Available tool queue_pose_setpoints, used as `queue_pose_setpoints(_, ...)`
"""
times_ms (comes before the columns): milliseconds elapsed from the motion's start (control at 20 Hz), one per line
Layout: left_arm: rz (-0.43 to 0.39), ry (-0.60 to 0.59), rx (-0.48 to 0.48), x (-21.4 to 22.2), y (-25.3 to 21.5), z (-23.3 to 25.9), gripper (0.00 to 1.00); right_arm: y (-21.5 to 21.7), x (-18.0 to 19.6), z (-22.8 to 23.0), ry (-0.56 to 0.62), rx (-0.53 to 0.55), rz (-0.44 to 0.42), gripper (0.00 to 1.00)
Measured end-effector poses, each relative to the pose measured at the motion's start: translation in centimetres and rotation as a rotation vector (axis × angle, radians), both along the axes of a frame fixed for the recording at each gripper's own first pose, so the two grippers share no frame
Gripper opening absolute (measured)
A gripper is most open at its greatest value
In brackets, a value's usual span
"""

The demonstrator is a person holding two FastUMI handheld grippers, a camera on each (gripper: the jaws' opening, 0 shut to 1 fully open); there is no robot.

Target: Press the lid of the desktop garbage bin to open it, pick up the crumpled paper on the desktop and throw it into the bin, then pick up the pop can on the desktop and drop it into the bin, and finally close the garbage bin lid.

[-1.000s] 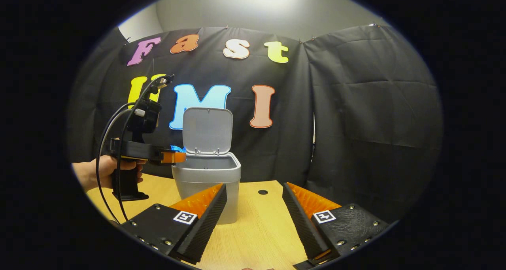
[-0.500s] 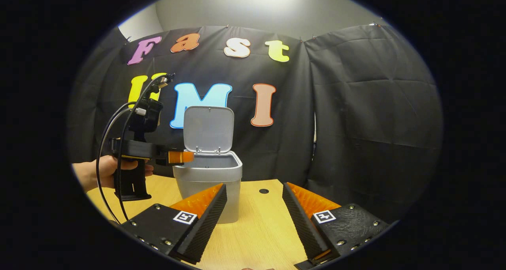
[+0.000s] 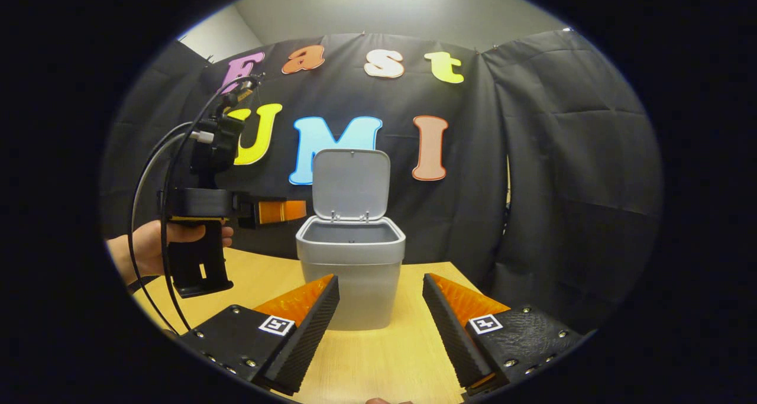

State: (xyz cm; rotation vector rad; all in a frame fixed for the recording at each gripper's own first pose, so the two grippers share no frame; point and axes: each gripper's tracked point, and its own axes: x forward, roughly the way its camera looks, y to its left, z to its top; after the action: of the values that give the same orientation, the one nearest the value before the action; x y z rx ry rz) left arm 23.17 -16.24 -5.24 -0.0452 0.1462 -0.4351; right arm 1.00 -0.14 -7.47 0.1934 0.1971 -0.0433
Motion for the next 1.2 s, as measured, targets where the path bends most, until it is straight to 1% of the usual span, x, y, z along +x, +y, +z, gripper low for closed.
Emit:
queue_pose_setpoints(200,0.071,-0.051,0.004,-1.9,3.8,1.4,0.96,3.7,0.6,-0.5,0.002,0.009,0.099,0.92)
queue_pose_setpoints(350,0.13,-0.081,0.008,-3.0,6.9,2.3,0.94,6.7,1.0,-0.8,0.001,0.021,0.172,0.92)
queue_pose_setpoints(550,0.18,-0.114,0.007,-4.4,10.4,4.0,0.96,10.1,1.7,-1.0,-0.001,0.044,0.236,0.92)
queue_pose_setpoints(600,0.189,-0.125,0.005,-4.8,11.2,4.5,0.95,10.6,1.9,-1.2,-0.001,0.047,0.238,0.92)
queue_pose_setpoints(750,0.204,-0.148,0.001,-5.7,13.1,5.9,0.97,12.4,2.5,-3.0,0.047,0.043,0.243,0.92)
queue_pose_setpoints(900,0.209,-0.155,0.008,-6.6,14.5,6.2,0.95,14.1,3.0,-5.1,0.101,0.035,0.254,0.92)
queue_pose_setpoints(1050,0.215,-0.146,0.006,-7.1,15.7,6.0,0.95,15.8,3.1,-7.6,0.165,0.038,0.287,0.92)
queue_pose_setpoints(1200,0.224,-0.113,-0.007,-7.5,16.4,5.1,0.96,17.6,3.2,-9.7,0.224,0.042,0.342,0.92)
